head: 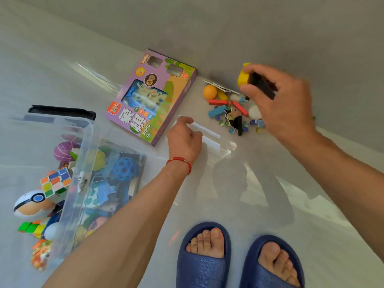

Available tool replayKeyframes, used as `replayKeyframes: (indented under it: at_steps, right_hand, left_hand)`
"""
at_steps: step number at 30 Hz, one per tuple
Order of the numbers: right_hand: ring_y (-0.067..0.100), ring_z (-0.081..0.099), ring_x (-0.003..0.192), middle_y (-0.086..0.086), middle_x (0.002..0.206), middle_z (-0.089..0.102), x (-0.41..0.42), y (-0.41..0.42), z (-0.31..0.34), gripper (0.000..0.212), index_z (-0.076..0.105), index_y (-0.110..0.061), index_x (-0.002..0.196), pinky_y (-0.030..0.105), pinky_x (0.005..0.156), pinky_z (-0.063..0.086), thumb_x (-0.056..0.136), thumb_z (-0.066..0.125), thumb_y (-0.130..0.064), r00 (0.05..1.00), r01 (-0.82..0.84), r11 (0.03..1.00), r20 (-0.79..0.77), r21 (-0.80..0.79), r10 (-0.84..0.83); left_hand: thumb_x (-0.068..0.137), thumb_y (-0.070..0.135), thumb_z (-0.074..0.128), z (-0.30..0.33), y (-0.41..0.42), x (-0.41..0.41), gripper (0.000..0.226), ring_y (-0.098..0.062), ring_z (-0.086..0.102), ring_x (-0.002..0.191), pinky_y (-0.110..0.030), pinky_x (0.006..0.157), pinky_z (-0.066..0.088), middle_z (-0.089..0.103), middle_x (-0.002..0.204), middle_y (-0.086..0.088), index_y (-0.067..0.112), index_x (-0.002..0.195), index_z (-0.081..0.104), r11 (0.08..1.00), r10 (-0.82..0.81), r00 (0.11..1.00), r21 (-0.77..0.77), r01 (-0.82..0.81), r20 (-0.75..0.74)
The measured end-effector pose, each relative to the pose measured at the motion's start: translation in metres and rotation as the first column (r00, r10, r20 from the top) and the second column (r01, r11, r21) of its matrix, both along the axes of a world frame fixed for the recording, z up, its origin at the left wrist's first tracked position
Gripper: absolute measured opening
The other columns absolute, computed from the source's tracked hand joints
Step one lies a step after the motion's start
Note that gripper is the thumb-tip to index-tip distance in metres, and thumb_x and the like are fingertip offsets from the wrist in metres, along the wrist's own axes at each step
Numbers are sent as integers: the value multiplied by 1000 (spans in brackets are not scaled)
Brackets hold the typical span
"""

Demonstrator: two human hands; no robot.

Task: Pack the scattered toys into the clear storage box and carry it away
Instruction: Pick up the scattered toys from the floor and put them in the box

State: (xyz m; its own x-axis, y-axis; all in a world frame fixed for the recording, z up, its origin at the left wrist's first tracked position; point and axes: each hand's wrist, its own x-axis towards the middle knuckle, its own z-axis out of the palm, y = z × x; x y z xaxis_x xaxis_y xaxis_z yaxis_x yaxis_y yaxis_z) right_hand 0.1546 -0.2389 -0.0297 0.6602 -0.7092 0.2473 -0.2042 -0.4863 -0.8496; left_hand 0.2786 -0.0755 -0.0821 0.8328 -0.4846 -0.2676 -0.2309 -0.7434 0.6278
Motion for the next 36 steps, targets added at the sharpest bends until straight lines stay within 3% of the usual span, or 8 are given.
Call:
replayKeyframes:
  at_steps: [4, 9, 13, 19, 24, 27, 32, 36]
  right_hand:
    - [12, 62, 73, 3, 89, 70, -23, 14, -3, 28, 72, -5, 103, 26, 68, 52, 98, 62, -31, 938, 174, 611, 59, 773, -341]
    - [11, 42, 54, 2, 66, 49, -45, 38, -19, 26, 60, -10, 87, 22, 47, 35, 103, 53, -29, 925, 175, 200, -92, 964, -368]
    - [12, 34, 53, 2, 63, 45, -46, 64, -21, 32, 56, -11, 78, 25, 46, 26, 104, 51, -29, 993, 120, 358, -110, 926, -47]
    - [14, 61, 70, -5, 75, 65, -37, 92, -8, 15, 62, -27, 86, 30, 60, 47, 98, 54, -27, 801, -101, 902, -504, 420, 324]
    - [6, 59, 80, -7, 89, 64, -23, 128, 49, 13, 60, -24, 103, 21, 64, 46, 99, 55, -35, 694, -325, 860, -519, 393, 499]
    - [9, 62, 83, -4, 93, 66, -4, 166, 101, 17, 56, -25, 110, 25, 72, 51, 97, 59, -36, 678, -404, 793, -433, 456, 594]
    - [10, 61, 70, 6, 83, 63, 44, 236, 188, 20, 64, -11, 105, 28, 70, 47, 98, 61, -30, 757, -363, 601, -150, 712, 635]
    - [29, 63, 84, 10, 88, 57, 94, 273, 237, 15, 57, -6, 100, 34, 75, 54, 101, 51, -20, 812, -206, 467, -116, 860, 572]
  left_hand:
    - [90, 6, 53, 11, -6, -19, 22, -5, 50, 65, -12, 56, 36, 50, 70, 5, 14, 110, 56, 995, -9, 992, -105, -4, -125]
    - [89, 9, 42, 18, -11, -33, 21, -18, 52, 58, -30, 61, 46, 55, 68, 0, 20, 91, 59, 955, 223, 872, -79, -284, -435]
    - [90, 22, 54, 38, -7, -53, 15, -16, 44, 54, -29, 56, 41, 52, 67, -4, 12, 95, 63, 902, 172, 510, -72, -425, -842]
    - [102, 40, 44, 52, 19, -88, 43, -15, 52, 56, -31, 53, 45, 55, 76, -8, 1, 118, 56, 935, 68, 567, -146, -323, -821]
    - [96, 27, 56, 106, 69, -87, 34, -15, 56, 54, -28, 51, 45, 60, 75, -8, 1, 117, 65, 820, 168, 485, -152, -552, -858]
    - [95, 17, 55, 151, 113, -73, 23, -14, 59, 59, -27, 51, 45, 67, 83, -5, 14, 110, 71, 768, 224, 600, -240, -594, -768]
    - [94, -1, 49, 229, 212, -42, 28, -19, 56, 61, -29, 51, 48, 67, 90, -13, 12, 114, 64, 576, 377, 712, -452, -681, -592]
    - [93, 23, 58, 261, 291, -23, 39, -22, 63, 83, -44, 70, 59, 64, 110, -11, 15, 131, 53, 530, 456, 603, -345, -775, -654]
